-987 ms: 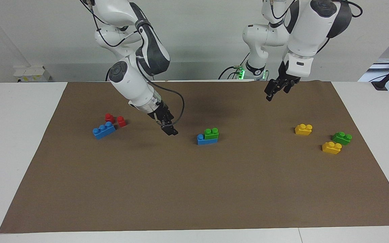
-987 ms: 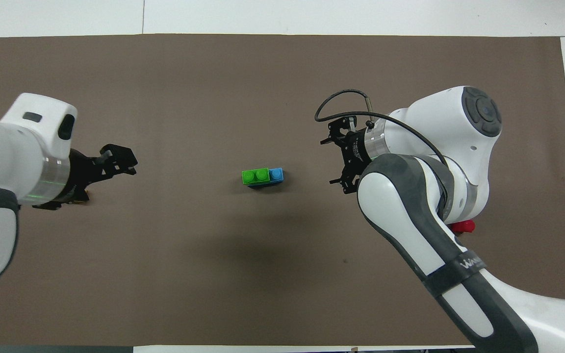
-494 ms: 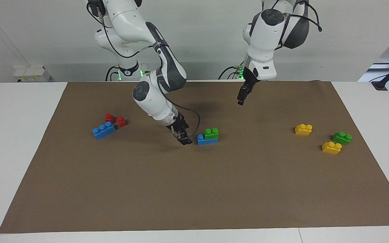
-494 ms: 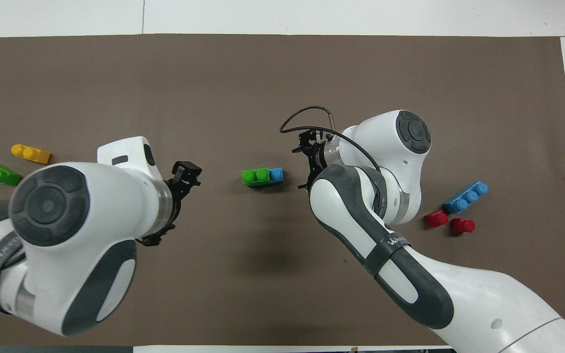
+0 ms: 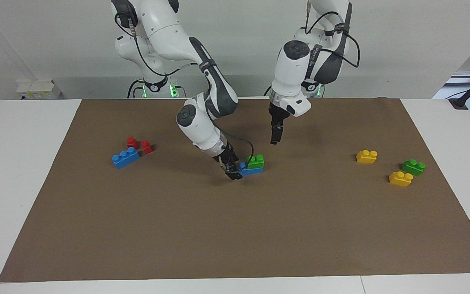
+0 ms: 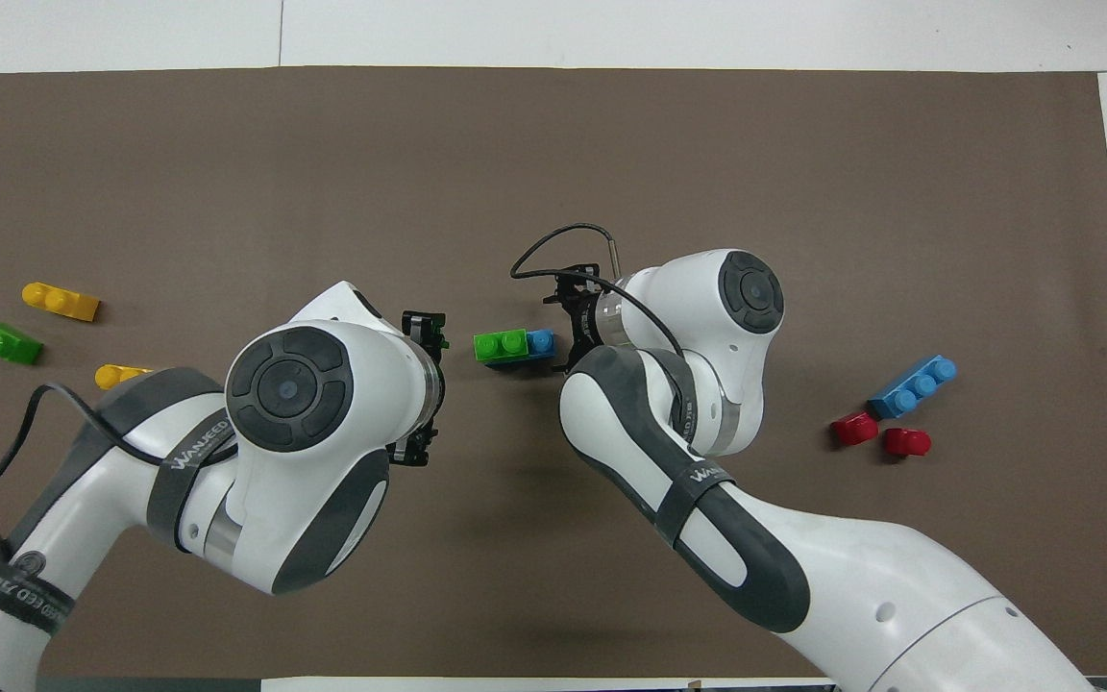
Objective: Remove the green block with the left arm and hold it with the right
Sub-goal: 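Grasp the green brick with the left gripper while the right gripper grasps blue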
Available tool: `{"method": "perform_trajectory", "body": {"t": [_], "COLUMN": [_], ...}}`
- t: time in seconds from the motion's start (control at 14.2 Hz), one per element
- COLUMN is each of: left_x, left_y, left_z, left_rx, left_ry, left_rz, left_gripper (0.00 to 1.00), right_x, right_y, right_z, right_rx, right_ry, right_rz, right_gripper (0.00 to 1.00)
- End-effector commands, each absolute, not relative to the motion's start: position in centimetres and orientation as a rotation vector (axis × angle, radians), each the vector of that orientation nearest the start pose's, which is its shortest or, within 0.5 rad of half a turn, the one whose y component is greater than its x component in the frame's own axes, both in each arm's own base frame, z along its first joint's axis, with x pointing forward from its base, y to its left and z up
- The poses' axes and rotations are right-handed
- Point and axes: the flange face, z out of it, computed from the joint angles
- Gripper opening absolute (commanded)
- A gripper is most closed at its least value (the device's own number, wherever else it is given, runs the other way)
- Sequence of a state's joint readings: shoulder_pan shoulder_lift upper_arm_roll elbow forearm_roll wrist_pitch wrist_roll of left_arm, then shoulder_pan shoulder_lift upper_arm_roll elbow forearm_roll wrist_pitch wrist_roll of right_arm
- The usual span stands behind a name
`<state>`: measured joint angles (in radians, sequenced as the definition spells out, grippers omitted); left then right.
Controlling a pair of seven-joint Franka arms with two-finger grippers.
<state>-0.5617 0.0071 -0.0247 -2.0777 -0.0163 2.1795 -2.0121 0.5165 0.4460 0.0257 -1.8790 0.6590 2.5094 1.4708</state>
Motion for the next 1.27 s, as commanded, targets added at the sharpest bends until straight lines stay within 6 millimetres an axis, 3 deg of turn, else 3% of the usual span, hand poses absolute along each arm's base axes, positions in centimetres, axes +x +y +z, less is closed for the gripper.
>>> {"method": "perform_trajectory", "body": {"t": [0.0, 0.14, 0.21, 0.42, 0.49, 0.85, 1.2], "left_x": [49.4, 50.3, 50.7, 52.7, 52.9, 52.8, 52.3], "left_y": [-33.0, -33.5, -33.6, -34.4, -34.8, -35.7, -36.3], "left_z": [42.0, 41.8, 41.6, 40.4, 39.6, 37.2, 36.6], "left_rx": [-2.284, -2.236, -2.204, -2.13, -2.117, -2.083, -2.069], "left_ry": [-2.299, -2.359, -2.394, -2.456, -2.454, -2.464, -2.488], "left_rz": [-0.044, -0.041, -0.04, -0.074, -0.085, -0.108, -0.105], "left_gripper": [1.0, 1.0, 1.0, 1.0, 1.0, 1.0, 1.0], "right_x": [56.2, 56.1, 56.1, 56.2, 56.2, 56.3, 56.3], "right_y": [33.9, 34.1, 34.1, 34.0, 34.0, 34.0, 34.0], "right_z": [28.5, 28.5, 28.6, 28.4, 28.5, 28.5, 28.5], "right_rx": [-2.023, -2.019, -2.018, -2.016, -2.015, -2.015, -2.015], "right_ry": [1.812, 1.808, 1.808, 1.805, 1.804, 1.802, 1.802], "right_rz": [0.394, 0.379, 0.377, 0.365, 0.363, 0.361, 0.361], "right_gripper": [0.93, 0.86, 0.73, 0.07, 0.0, 0.0, 0.0]}}
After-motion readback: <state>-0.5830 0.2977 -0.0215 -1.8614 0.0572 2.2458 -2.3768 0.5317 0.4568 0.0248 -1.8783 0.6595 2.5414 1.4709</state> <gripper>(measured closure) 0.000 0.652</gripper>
